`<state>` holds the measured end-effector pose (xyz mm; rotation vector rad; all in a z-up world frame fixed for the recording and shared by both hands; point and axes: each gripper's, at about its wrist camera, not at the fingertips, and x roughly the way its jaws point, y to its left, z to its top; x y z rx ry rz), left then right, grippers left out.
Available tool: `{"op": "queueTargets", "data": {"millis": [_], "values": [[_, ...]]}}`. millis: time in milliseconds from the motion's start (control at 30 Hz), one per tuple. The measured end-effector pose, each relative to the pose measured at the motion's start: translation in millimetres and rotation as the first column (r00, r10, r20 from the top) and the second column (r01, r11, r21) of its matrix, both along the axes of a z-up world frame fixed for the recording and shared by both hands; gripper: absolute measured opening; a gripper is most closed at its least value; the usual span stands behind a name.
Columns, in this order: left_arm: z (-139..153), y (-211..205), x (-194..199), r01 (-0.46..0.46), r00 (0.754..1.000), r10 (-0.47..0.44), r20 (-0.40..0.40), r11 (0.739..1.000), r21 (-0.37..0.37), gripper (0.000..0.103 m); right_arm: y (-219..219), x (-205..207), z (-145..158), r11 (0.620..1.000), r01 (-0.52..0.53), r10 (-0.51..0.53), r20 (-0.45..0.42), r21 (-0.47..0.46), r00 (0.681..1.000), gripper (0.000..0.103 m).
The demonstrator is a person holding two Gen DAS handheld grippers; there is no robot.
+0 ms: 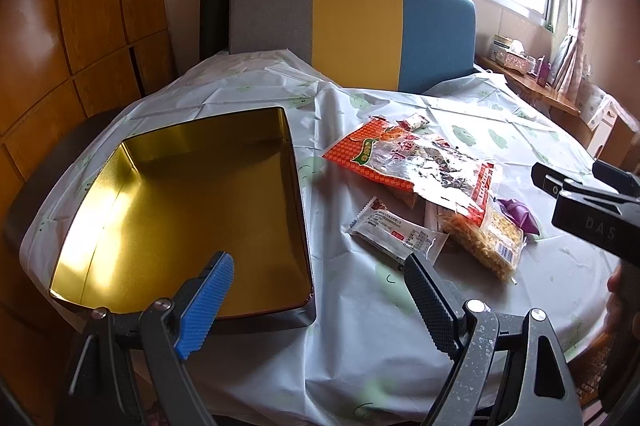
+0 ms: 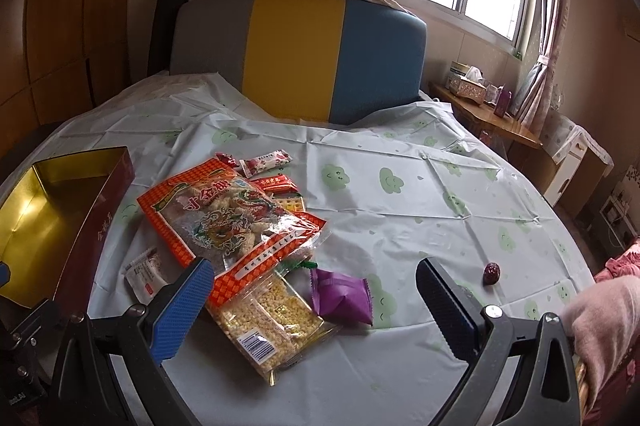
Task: Organize snacks
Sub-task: 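Move the left tool toward the large orange-red snack bag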
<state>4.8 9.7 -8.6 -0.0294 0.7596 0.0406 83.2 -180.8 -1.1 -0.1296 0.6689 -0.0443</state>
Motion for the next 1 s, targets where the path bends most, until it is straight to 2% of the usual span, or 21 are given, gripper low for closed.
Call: {"op": "queueTargets", "data": {"millis": [567,1000], "values": [[-1.3,-1.3,-0.8,0.0,1.0,0.0,-0.003,1.0,0.005,0.088,-13.5,12.6,14.3,0.999,-0.006,0.008,0.032,-0.048,0.999,0.103],[-2.6,-3.0,1.1,0.001,1.0,0.0,-0.01,1.0,0.012,0.088,-42.3,39.2,32.4,0.993,0.02,-0.011,0.07,-0.118,0.997,0.103]]}}
